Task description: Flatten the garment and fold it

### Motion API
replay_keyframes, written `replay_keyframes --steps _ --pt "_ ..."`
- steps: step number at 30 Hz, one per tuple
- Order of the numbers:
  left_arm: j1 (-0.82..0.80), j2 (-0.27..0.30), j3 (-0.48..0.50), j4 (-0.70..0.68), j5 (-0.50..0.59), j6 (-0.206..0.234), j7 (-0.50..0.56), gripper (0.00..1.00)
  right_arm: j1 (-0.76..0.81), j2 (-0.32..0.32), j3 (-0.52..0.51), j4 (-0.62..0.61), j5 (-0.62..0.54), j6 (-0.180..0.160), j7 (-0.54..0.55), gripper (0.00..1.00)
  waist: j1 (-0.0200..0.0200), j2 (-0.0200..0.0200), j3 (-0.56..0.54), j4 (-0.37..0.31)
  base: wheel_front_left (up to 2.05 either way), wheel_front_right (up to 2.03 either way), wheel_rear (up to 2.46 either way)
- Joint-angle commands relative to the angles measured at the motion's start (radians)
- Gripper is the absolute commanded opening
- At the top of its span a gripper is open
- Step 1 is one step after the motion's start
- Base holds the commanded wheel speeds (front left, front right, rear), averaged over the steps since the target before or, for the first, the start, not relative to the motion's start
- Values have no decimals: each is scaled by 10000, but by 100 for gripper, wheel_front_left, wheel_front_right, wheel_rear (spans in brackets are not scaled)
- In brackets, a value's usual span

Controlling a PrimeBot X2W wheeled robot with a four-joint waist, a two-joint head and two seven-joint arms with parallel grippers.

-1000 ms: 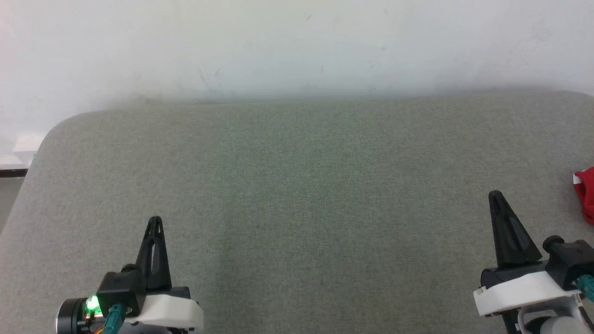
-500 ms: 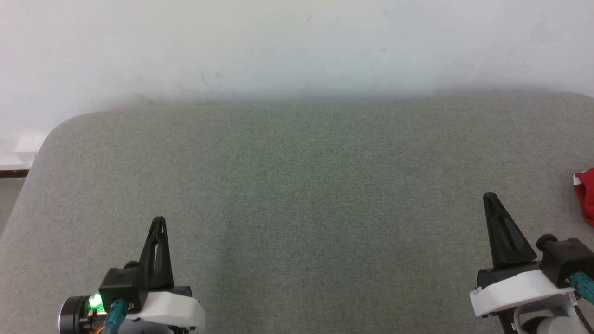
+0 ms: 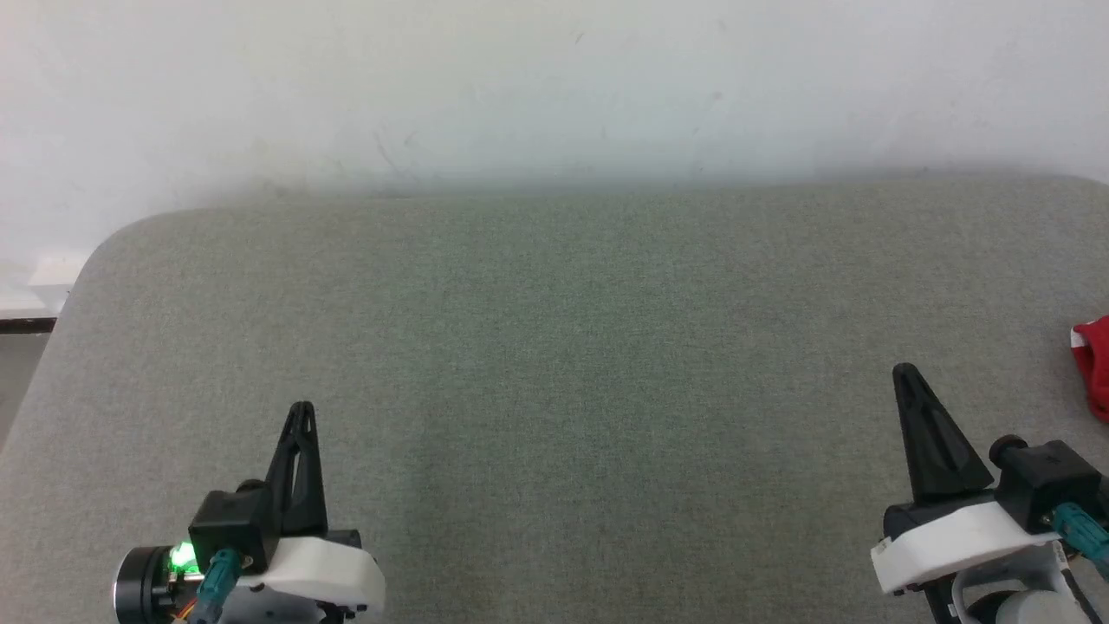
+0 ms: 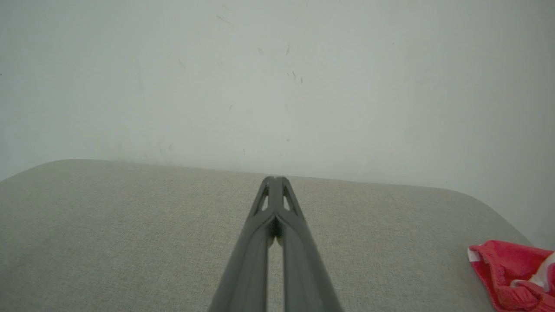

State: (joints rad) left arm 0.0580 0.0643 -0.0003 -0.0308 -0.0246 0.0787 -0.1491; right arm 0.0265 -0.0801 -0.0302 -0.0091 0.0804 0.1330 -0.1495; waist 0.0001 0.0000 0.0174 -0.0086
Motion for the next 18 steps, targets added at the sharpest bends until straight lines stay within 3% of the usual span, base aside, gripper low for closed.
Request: replay_keyframes --steps 1,18 --pt "-136 -40 1 45 107 -95 66 0 -101 51 13 22 -113 -10 69 0 -1 0 -3 2 0 0 0" --pt "-238 -63 2 105 139 -253 392 0 -138 107 79 38 -271 -13 395 0 -1 0 -42 21 0 0 0"
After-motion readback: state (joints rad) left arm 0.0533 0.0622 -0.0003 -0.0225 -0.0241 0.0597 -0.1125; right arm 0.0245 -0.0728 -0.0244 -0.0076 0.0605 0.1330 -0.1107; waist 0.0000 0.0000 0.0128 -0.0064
